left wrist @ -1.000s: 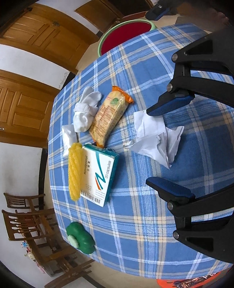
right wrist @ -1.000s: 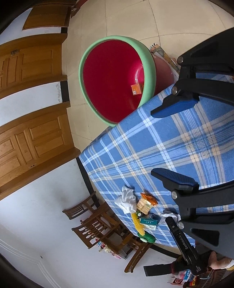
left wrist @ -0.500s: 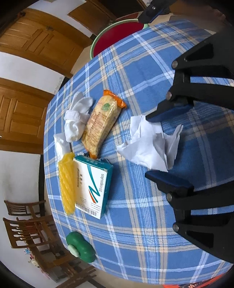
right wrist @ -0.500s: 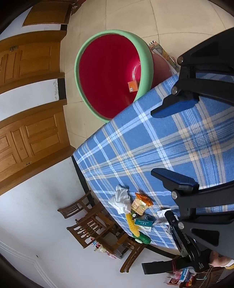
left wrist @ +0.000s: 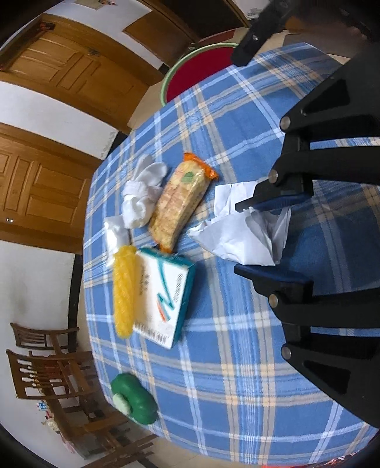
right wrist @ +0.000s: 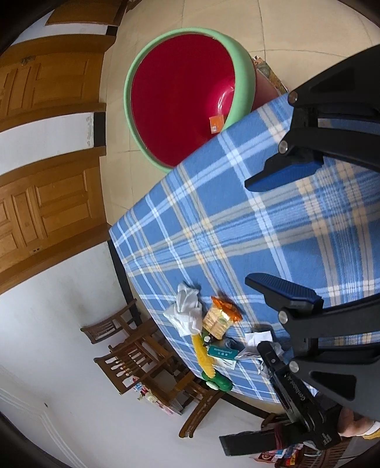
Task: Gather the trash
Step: 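Grasp the crumpled white tissue with the left gripper, then grasp the orange-ended cracker bag with the right gripper while the left gripper holds the tissue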
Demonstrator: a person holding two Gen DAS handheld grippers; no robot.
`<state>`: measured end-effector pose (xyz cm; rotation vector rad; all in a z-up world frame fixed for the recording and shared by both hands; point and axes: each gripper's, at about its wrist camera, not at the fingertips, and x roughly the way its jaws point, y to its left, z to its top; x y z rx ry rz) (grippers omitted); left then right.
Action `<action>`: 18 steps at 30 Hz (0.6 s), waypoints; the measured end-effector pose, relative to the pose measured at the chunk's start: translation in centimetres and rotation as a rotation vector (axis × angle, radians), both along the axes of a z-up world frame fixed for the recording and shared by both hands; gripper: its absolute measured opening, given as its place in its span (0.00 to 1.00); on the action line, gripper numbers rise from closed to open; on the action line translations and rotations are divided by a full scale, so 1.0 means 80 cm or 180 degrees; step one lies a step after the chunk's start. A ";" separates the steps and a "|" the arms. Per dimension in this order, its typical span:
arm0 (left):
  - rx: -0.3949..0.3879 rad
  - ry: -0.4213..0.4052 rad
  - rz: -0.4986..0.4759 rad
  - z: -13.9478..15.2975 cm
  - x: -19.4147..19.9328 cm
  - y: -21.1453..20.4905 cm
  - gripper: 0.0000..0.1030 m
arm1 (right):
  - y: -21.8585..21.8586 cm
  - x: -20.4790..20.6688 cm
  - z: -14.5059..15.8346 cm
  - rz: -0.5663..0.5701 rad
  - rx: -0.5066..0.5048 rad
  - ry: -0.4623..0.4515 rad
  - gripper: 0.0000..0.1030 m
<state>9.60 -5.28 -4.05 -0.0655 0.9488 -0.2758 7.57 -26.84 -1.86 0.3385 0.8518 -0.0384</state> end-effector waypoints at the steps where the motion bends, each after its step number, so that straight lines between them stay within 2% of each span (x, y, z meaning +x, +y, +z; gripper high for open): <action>1: -0.0020 -0.0017 0.0025 0.004 0.001 0.004 0.34 | 0.003 0.003 0.000 0.0021 -0.0001 0.0007 0.59; 18: -0.0047 -0.0290 0.0578 0.039 0.020 0.077 0.34 | 0.060 0.061 -0.005 0.0502 -0.0049 0.0105 0.62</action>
